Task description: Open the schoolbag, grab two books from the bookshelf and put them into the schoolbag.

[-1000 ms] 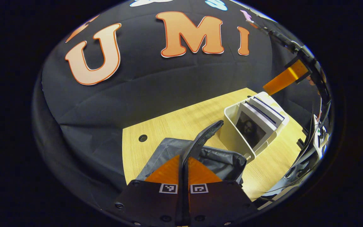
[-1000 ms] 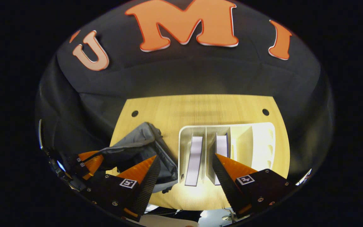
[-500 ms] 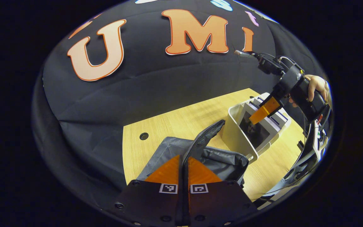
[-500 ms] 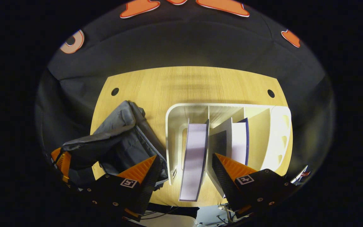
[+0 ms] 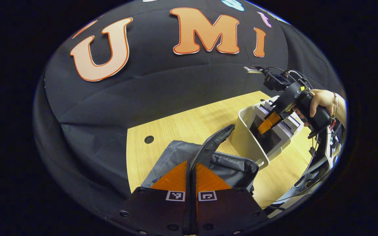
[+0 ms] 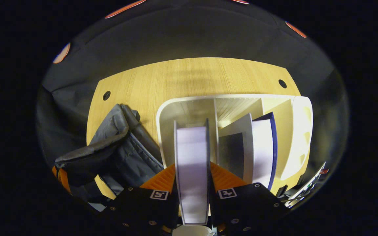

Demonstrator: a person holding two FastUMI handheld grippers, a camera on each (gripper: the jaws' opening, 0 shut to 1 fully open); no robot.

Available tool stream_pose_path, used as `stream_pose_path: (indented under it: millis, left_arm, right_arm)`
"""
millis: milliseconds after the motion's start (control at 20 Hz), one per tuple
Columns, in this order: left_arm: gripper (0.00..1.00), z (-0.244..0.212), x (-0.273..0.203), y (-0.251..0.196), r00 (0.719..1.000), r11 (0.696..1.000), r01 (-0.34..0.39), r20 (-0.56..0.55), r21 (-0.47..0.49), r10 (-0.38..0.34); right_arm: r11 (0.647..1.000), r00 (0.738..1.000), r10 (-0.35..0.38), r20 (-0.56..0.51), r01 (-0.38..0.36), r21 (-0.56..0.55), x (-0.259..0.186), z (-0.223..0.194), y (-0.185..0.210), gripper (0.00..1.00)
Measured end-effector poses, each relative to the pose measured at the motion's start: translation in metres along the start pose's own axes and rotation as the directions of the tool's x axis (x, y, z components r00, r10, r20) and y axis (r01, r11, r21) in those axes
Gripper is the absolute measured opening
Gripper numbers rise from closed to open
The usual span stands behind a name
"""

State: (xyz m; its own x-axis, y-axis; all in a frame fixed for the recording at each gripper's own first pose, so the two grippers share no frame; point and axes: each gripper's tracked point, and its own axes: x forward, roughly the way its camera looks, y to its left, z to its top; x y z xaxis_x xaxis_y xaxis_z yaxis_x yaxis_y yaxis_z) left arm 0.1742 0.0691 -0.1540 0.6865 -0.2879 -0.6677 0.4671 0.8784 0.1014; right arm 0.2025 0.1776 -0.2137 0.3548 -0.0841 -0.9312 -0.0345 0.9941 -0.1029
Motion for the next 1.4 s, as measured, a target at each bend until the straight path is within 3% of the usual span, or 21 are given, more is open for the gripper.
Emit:
stream_pose_path:
  millis: [300, 450, 700, 800, 950, 1150, 1250, 1400]
  left_arm:
    - [0.00, -0.001, 0.002, -0.003, 1.000, 1.000, 0.009, -0.005, -0.001, -0.009]
    - [0.01, -0.002, 0.001, -0.005, 1.000, 1.000, 0.014, -0.004, 0.003, -0.014]
    - [0.00, -0.005, 0.000, -0.010, 1.000, 1.000, 0.019, -0.006, 0.017, -0.019]
    - [0.01, -0.007, 0.002, -0.012, 1.000, 0.999, 0.022, -0.014, 0.028, -0.022]
    - [0.00, -0.005, 0.002, -0.012, 1.000, 0.999, 0.022, -0.020, 0.040, -0.021]
    - [0.00, -0.003, 0.004, -0.017, 0.999, 0.999, 0.031, -0.024, 0.044, -0.030]
    - [0.01, -0.003, 0.004, -0.020, 0.999, 0.998, 0.037, -0.030, 0.054, -0.036]
    - [0.01, 0.000, 0.004, -0.020, 0.999, 0.996, 0.032, -0.034, 0.078, -0.030]
  right_arm:
    - [1.000, 0.998, 0.002, 0.060, -0.002, -0.001, -0.035, 0.008, 0.002, 0.38]
    - [0.999, 0.993, 0.019, 0.118, -0.023, 0.027, -0.076, 0.021, -0.002, 0.38]
    - [0.998, 0.967, 0.039, 0.253, -0.052, 0.047, -0.154, 0.040, -0.013, 0.37]
    - [0.991, 0.945, 0.089, 0.315, -0.117, 0.071, -0.188, 0.040, -0.009, 0.37]
    - [0.962, 0.905, 0.205, 0.374, -0.256, 0.092, -0.229, 0.025, -0.002, 0.37]
    - [0.918, 0.849, 0.301, 0.434, -0.381, 0.108, -0.258, -0.011, 0.001, 0.37]
    - [0.873, 0.812, 0.360, 0.459, -0.466, 0.140, -0.259, -0.032, 0.003, 0.37]
    - [0.775, 0.763, 0.439, 0.474, -0.589, 0.231, -0.238, -0.062, 0.006, 0.37]
